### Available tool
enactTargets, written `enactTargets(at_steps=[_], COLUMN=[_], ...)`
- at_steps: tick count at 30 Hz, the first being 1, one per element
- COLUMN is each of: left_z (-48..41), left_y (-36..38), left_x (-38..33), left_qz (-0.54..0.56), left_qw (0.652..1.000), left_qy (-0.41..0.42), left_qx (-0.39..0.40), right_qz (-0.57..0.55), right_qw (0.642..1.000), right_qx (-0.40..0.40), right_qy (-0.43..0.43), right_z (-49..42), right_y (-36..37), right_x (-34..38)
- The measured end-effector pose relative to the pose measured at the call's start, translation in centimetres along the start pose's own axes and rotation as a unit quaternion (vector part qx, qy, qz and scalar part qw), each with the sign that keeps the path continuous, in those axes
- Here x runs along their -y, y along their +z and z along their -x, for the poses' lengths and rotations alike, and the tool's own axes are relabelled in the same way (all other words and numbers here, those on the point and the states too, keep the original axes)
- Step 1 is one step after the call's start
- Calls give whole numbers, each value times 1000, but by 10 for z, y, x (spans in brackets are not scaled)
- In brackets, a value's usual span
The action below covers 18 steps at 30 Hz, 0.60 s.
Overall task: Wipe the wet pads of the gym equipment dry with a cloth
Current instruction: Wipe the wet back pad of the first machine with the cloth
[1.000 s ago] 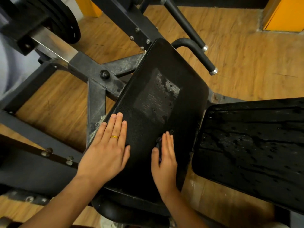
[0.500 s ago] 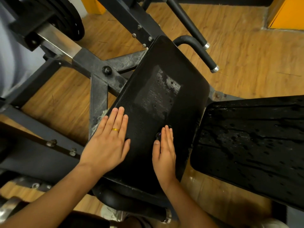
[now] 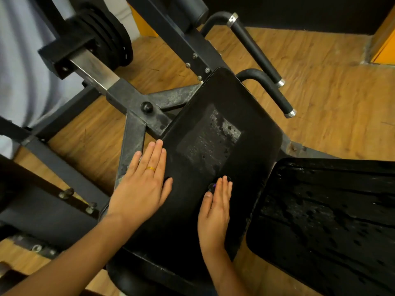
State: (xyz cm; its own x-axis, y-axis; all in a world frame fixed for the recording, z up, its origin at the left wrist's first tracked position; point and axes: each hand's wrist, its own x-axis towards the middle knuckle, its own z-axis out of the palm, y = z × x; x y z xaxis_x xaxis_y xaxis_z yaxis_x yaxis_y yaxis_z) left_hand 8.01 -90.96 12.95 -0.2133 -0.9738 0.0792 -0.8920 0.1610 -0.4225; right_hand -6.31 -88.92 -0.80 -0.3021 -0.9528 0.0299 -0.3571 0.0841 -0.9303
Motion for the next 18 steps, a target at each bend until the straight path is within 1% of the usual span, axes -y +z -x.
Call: enactTargets(at_steps=[6, 9, 11, 13, 14, 16, 18], left_z=[0, -2, -3, -3, -3, -2, -3], left_y=[3, 2, 4, 5, 6, 6, 5], left_x=[0, 0, -1, 0, 0, 0, -1], left_qz=[-9, -7, -2, -3, -1, 4, 5], left_qw=[1000, 1000, 1000, 1000, 1000, 1000, 1000], left_qy=[6, 10, 9, 9, 9, 11, 12], left_qx=[-3, -7, -9, -8, -8, -16, -19], right_qz=[2, 10, 27, 61, 79, 120, 157], right_qw=[999, 999, 999, 996, 991, 974, 953], right_qx=[-3, -6, 16, 63, 90, 129, 151], right_qy=[40, 42, 25, -19, -55, -139, -212], right_z=[-86, -138, -169, -195, -206, -223, -237], right_y=[-11, -17, -24, -34, -41, -54, -61], right_x=[6, 4, -2, -10, -15, -24, -32])
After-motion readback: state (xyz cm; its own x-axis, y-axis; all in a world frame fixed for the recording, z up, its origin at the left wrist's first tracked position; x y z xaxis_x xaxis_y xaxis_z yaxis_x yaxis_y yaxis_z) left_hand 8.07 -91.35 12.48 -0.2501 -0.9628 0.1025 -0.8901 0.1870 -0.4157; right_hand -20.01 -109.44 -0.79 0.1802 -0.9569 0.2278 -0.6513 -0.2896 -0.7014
